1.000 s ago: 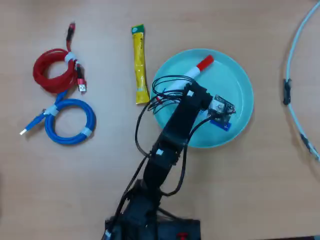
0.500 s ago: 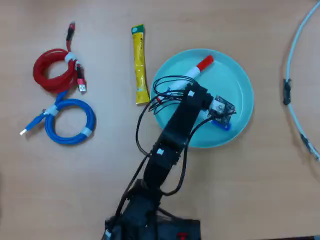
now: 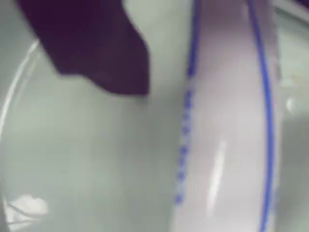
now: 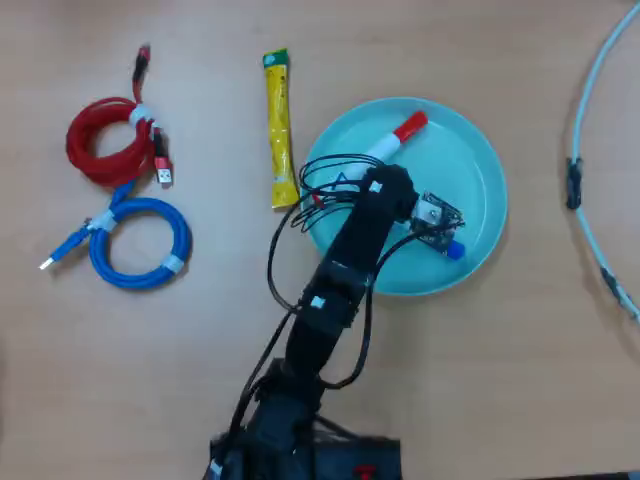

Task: Pick up the blue pen and put it in the green bowl

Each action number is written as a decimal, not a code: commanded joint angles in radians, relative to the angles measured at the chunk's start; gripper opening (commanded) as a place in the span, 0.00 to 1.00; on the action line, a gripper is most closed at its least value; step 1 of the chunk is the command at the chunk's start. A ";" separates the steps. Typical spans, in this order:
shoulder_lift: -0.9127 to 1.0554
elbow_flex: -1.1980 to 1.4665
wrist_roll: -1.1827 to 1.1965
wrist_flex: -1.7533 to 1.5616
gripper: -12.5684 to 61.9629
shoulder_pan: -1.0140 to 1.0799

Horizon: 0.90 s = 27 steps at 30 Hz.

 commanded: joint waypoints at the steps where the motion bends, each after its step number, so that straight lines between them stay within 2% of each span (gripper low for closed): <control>1: 0.031 -0.017 0.005 -0.008 0.94 -0.005; 8: 0.235 0.031 0.032 0.029 0.94 -0.028; 16: 0.471 0.044 0.089 0.285 0.94 -0.077; 20: 0.557 0.107 0.091 0.356 0.94 -0.210; 27: 0.769 0.387 0.080 0.342 0.94 -0.426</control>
